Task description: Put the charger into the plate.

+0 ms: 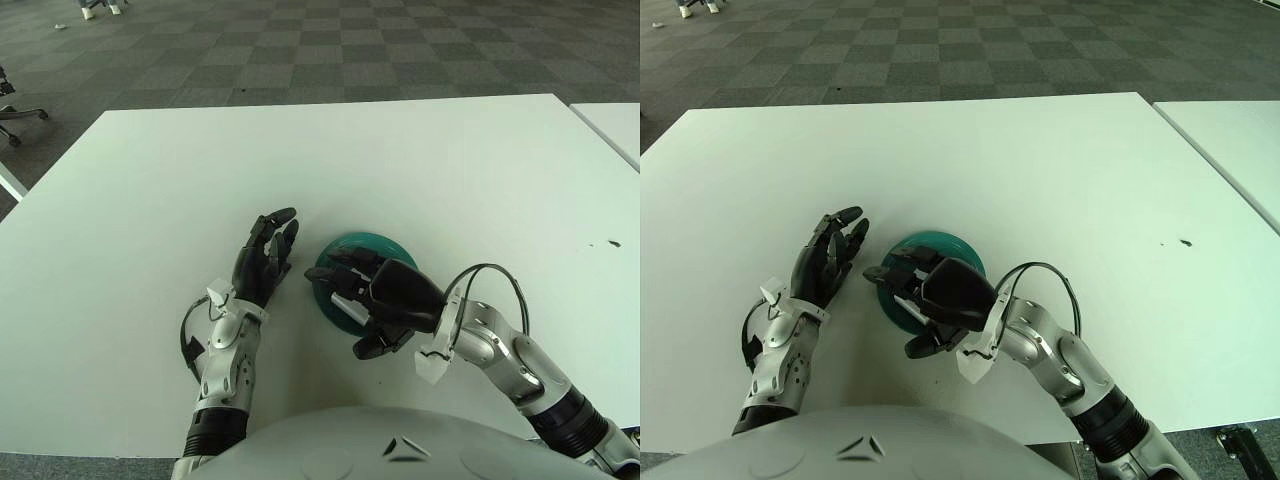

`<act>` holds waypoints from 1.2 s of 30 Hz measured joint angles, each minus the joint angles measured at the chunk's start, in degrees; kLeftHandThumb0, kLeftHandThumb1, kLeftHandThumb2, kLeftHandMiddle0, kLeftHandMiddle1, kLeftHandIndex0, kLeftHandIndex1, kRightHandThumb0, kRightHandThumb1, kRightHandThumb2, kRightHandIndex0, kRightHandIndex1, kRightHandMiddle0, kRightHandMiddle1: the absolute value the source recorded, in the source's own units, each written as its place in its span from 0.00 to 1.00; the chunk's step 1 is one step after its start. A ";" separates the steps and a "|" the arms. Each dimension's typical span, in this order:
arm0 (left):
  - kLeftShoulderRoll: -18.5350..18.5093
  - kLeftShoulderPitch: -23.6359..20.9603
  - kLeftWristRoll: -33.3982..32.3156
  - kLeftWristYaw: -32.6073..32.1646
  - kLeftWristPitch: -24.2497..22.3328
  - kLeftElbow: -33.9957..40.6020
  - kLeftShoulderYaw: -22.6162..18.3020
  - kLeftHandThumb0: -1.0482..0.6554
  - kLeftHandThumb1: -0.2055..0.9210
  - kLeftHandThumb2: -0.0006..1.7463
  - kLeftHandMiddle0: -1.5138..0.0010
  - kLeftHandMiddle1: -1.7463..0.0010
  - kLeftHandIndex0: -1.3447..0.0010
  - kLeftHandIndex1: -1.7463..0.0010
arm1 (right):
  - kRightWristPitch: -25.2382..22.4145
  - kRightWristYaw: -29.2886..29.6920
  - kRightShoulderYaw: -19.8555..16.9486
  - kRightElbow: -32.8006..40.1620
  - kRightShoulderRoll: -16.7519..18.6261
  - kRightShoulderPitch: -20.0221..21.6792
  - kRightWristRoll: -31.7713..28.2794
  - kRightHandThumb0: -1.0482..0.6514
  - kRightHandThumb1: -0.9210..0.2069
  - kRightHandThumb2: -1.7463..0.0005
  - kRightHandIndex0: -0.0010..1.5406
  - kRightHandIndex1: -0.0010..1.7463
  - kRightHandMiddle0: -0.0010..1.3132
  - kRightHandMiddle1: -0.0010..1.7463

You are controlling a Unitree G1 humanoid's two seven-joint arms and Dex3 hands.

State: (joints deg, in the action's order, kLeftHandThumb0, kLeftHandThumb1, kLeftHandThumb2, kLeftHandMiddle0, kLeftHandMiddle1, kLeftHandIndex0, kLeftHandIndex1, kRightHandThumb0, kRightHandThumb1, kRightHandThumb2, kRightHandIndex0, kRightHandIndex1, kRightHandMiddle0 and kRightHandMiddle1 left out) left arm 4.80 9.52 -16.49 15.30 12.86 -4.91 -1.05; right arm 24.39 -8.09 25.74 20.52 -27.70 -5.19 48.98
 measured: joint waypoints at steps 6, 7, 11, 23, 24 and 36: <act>-0.23 0.09 0.01 -0.07 -0.03 -0.02 -0.20 0.12 1.00 0.34 0.72 1.00 0.80 0.37 | 0.72 8.58 -3.45 2.41 -0.95 2.78 10.39 0.06 0.00 0.58 0.00 0.00 0.00 0.00; -0.29 -0.04 0.01 -0.06 -0.03 -0.02 -0.13 0.12 1.00 0.34 0.72 1.00 0.80 0.37 | 0.98 7.74 -3.46 1.83 -1.03 4.87 10.35 0.04 0.00 0.58 0.00 0.00 0.00 0.00; 0.16 -0.06 0.02 -0.05 -0.03 0.06 0.16 0.12 1.00 0.34 0.72 1.00 0.80 0.37 | 1.16 4.27 -3.48 0.52 -0.82 11.24 9.91 0.02 0.00 0.57 0.00 0.00 0.00 0.00; -0.60 0.28 -0.05 -0.05 0.17 0.46 -0.25 0.12 1.00 0.34 0.72 1.00 0.80 0.37 | -7.84 -6.52 -5.53 8.86 4.54 10.44 2.90 0.02 0.00 0.61 0.00 0.00 0.00 0.00; -0.60 0.32 -0.06 -0.05 0.13 0.46 -0.24 0.12 1.00 0.34 0.72 1.00 0.80 0.37 | -8.75 -7.22 -5.72 8.87 4.84 10.38 2.42 0.01 0.00 0.62 0.00 0.00 0.00 0.00; -0.45 0.74 -0.09 -0.02 0.13 0.64 -0.18 0.12 1.00 0.34 0.72 1.00 0.80 0.37 | -26.28 -12.90 -10.25 14.70 13.86 10.40 1.54 0.07 0.00 0.55 0.00 0.00 0.00 0.00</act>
State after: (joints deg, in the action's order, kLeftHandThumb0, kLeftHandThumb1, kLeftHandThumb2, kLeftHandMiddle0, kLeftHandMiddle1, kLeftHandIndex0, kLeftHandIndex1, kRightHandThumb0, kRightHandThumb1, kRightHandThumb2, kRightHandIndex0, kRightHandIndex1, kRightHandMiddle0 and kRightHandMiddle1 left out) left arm 4.35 10.26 -16.59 15.27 12.99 -4.27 -1.23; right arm -1.89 -20.99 15.49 35.23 -13.84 5.21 50.52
